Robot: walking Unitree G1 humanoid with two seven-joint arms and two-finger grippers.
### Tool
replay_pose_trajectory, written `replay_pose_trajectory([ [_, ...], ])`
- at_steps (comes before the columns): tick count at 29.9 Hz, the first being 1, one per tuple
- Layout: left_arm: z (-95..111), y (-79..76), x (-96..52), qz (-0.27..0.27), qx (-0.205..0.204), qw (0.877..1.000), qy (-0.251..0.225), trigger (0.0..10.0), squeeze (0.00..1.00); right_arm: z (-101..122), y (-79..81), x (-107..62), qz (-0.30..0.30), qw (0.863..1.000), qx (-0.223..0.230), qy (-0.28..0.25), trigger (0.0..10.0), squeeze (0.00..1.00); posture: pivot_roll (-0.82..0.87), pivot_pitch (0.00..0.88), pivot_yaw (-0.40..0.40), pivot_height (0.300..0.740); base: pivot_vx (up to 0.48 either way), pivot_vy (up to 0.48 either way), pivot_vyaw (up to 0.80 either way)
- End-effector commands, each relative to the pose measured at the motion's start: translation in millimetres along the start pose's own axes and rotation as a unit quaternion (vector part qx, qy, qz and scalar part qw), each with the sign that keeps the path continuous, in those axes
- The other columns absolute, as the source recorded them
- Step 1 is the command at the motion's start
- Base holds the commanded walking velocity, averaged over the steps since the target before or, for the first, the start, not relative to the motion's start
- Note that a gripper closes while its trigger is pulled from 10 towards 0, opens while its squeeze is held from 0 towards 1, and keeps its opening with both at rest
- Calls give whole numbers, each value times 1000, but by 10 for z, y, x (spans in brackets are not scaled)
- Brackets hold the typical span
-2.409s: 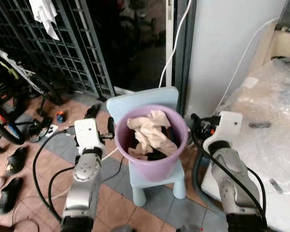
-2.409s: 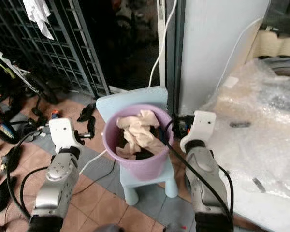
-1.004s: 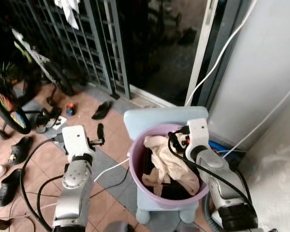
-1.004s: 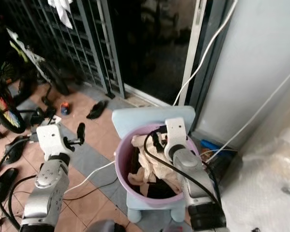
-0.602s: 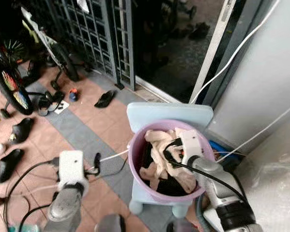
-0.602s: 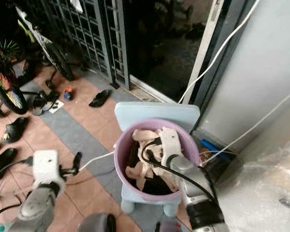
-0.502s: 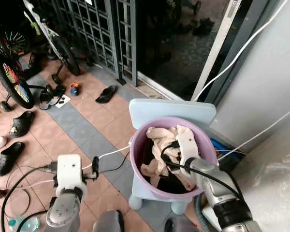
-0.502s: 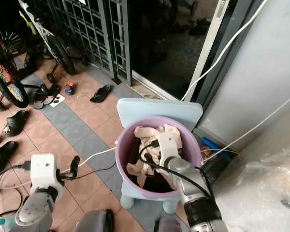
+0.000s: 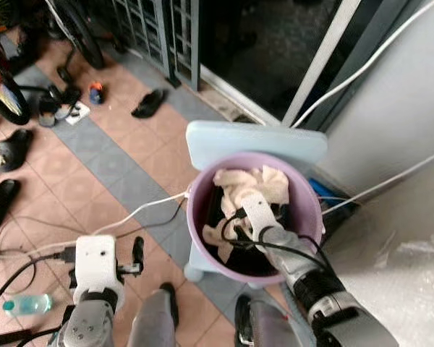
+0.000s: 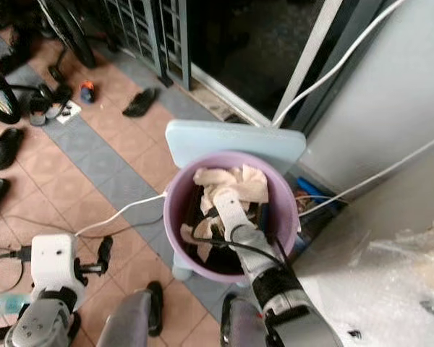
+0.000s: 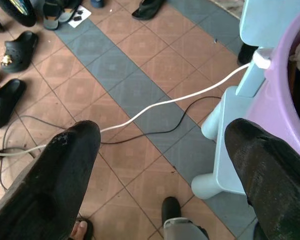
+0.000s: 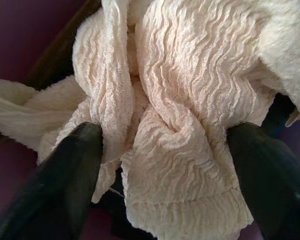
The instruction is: Clothes washing
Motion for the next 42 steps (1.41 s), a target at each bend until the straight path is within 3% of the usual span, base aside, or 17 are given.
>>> replay_pose_trajectory([
  [1,-54,13,-59,7,4,1000,15,10000,0,-154,54,14,0,1000,0,23,0,0,174,345,-57,740,0,0,0],
  [10,-18,81,-105,38,1,999,16,10000,0,-322,108,42,6,999,1,47,0,0,170,375,-74,740,0,0,0],
  [20,-65,12,-133,34,-8,999,24,10000,0,-439,101,47,10,998,20,63,0,0,154,377,-92,740,0,0,0],
  [27,-66,-93,-100,-8,-2,1000,26,10000,0,-358,126,66,12,998,40,53,0,0,150,357,-96,740,0,0,0],
  [33,-60,-169,-4,-41,9,999,28,10000,0,-245,86,85,9,998,51,40,0,0,141,319,-84,740,0,0,0],
  [38,-34,-180,172,-45,15,999,17,10000,0,-207,-47,92,-7,997,74,33,0,0,114,207,-69,740,0,0,0],
  [42,-25,-203,224,-55,23,998,12,10000,0,-137,-81,96,-8,996,83,17,0,0,100,182,-61,740,0,0,0],
])
Point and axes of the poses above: a point about 5 cm out from each wrist's last joint towards the gripper, its own x axis pointing out of the wrist towards the gripper, its own z axis along the axis of the wrist's last joint, y = z × x, the point moved 5 cm from there along x, pointing out of the wrist towards the gripper, and after that the axes turned 3 degrees about -x, right-handed, at the moved point
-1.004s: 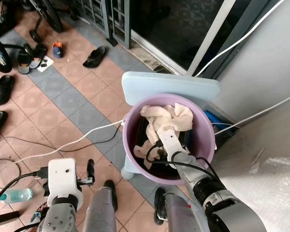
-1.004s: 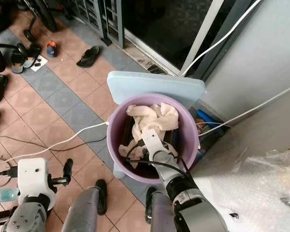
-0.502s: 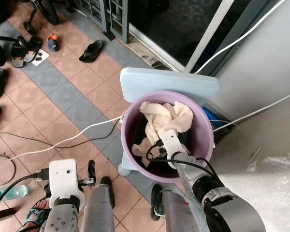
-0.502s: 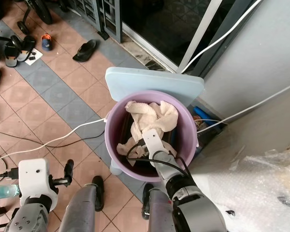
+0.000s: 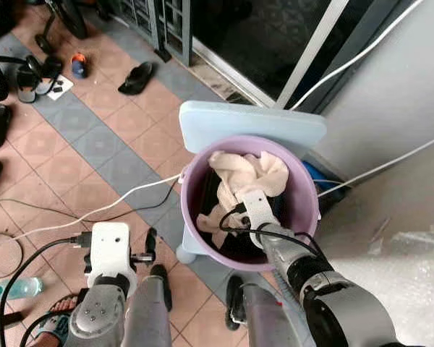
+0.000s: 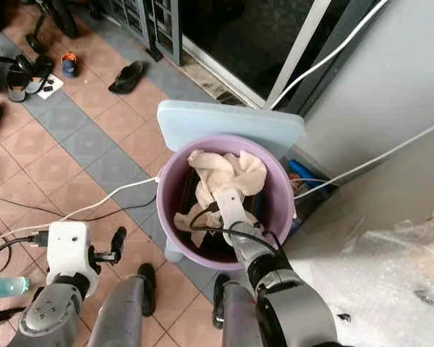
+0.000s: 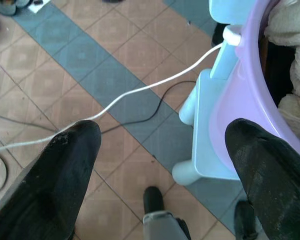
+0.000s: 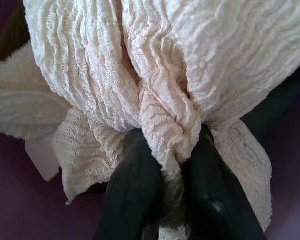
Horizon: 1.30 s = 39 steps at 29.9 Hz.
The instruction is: Clothes washing
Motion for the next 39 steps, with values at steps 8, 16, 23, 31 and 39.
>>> replay_pose_trajectory([
  [8,-2,-119,320,-52,16,998,-5,10000,0,496,-351,-98,6,989,80,-126,0,0,12,38,-15,740,0,0,0],
  [16,78,-200,531,-76,20,997,-24,10000,0,1045,-448,-612,28,939,147,-310,0,0,-26,0,47,740,0,0,0],
  [23,249,-91,695,-9,7,998,-69,10000,0,1275,-435,-1085,12,906,125,-404,0,0,-40,0,81,740,0,0,0],
  [31,463,-19,799,12,-10,993,-113,10000,0,1162,-476,-1296,-27,905,112,-409,0,0,-50,0,89,740,0,0,0],
  [39,396,-139,764,-11,-6,993,-121,10000,0,1109,-544,-1359,-67,912,85,-396,10000,0,-67,0,95,740,0,0,-380],
])
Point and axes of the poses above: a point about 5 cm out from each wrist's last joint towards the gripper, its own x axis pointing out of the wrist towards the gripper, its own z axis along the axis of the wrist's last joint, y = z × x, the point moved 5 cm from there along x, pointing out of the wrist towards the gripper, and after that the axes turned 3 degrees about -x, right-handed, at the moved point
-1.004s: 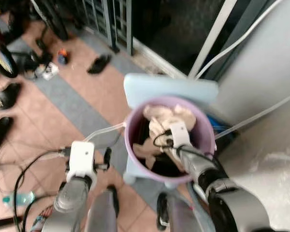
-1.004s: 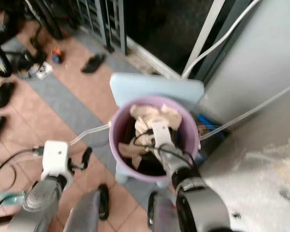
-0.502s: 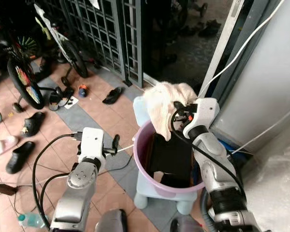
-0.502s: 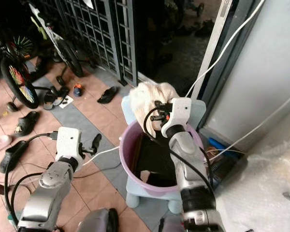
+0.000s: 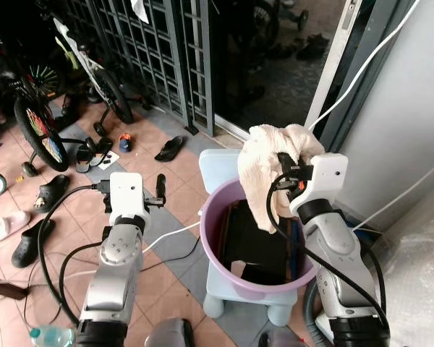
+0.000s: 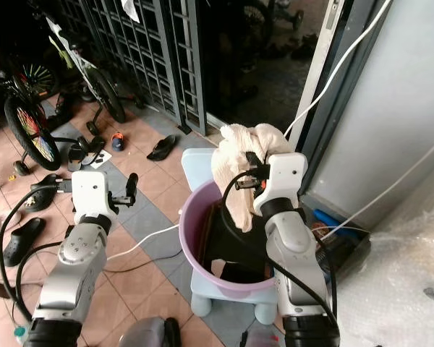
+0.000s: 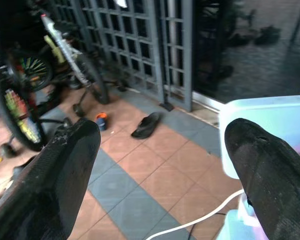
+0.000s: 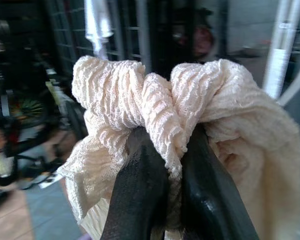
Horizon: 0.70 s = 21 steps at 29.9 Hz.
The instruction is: Clothes washing
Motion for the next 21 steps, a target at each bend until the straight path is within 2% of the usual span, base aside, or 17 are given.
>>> replay_pose_trajectory([
  [1,-65,-39,-26,-10,3,1000,8,10000,0,110,-33,14,-9,1000,-9,-17,10000,0,-68,0,96,740,0,0,-800],
  [9,-97,-89,-12,-19,0,1000,9,10000,0,283,-100,93,-16,996,-73,-48,10000,0,-71,0,96,740,0,0,-800],
  [16,-95,-106,-2,-22,-2,1000,6,10000,0,409,-166,185,-30,991,-106,-70,10000,0,-70,0,92,740,0,0,-800],
  [21,-62,-111,31,-20,-4,1000,-1,10000,0,482,-174,245,-35,987,-130,-85,10000,0,-75,0,92,740,0,-280,-800],
])
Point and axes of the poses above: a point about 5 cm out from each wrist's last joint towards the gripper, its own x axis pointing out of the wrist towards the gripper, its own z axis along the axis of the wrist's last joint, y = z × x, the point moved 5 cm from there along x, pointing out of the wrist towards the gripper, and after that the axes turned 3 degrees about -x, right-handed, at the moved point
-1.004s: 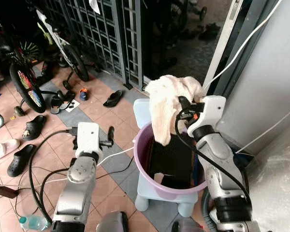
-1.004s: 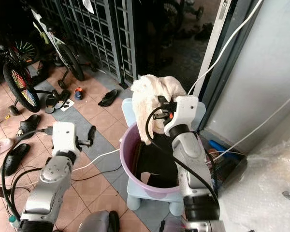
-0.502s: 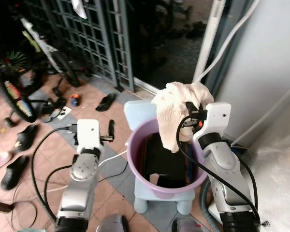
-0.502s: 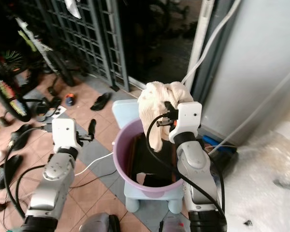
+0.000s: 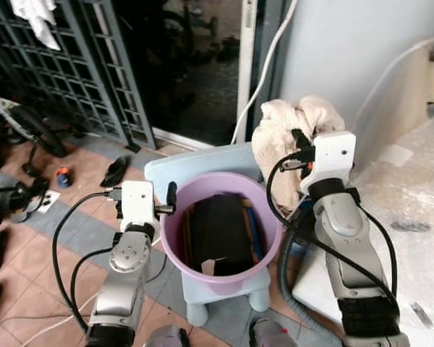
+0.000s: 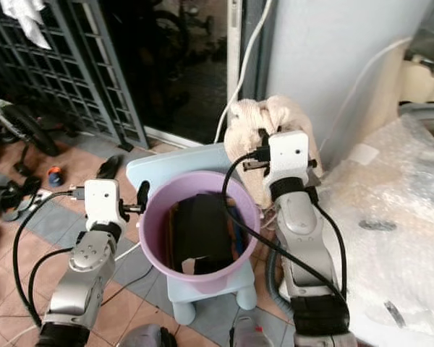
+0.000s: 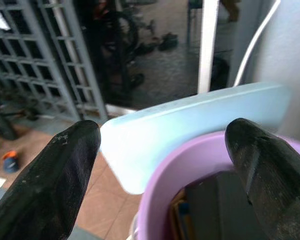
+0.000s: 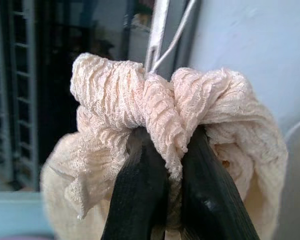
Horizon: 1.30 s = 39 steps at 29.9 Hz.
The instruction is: Clothes washing
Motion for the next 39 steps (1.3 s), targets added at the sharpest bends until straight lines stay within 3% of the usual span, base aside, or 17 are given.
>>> replay_pose_trajectory([
  [1,-5,9,21,5,-2,1000,-1,10000,0,73,-44,43,-14,1000,-7,-15,10000,0,-77,0,92,740,0,-307,-800],
  [16,13,-1,82,17,-18,1000,-8,10000,0,236,-302,187,-68,996,-44,-46,10000,0,-97,0,90,740,0,-329,-798],
  [20,13,-29,94,16,-20,1000,-9,10000,0,338,-480,292,-86,992,-72,-64,10000,0,-109,0,92,740,0,-248,-800],
  [26,35,-44,101,13,-27,999,-18,10000,0,293,-594,345,-87,992,-69,-53,10000,0,-107,0,91,740,0,0,-514],
  [27,35,-44,101,13,-27,999,-18,10000,0,293,-594,345,-87,992,-69,-53,10000,0,-107,0,91,740,0,0,0],
  [29,129,9,119,17,-27,999,-28,10000,0,162,-556,369,-81,996,-17,-23,10000,0,-73,0,74,740,0,0,0],
  [31,181,28,123,17,-28,999,-36,10000,0,156,-505,378,-73,997,0,-21,10000,0,-70,0,74,740,0,0,0],
  [36,142,176,68,40,-33,998,-32,10000,0,171,-187,341,-8,999,-13,-31,10000,0,-55,0,73,740,0,0,0],
  [39,92,174,44,42,-40,998,-25,10000,0,212,-116,319,13,999,-13,-45,10000,0,-57,0,76,740,0,0,381],
])
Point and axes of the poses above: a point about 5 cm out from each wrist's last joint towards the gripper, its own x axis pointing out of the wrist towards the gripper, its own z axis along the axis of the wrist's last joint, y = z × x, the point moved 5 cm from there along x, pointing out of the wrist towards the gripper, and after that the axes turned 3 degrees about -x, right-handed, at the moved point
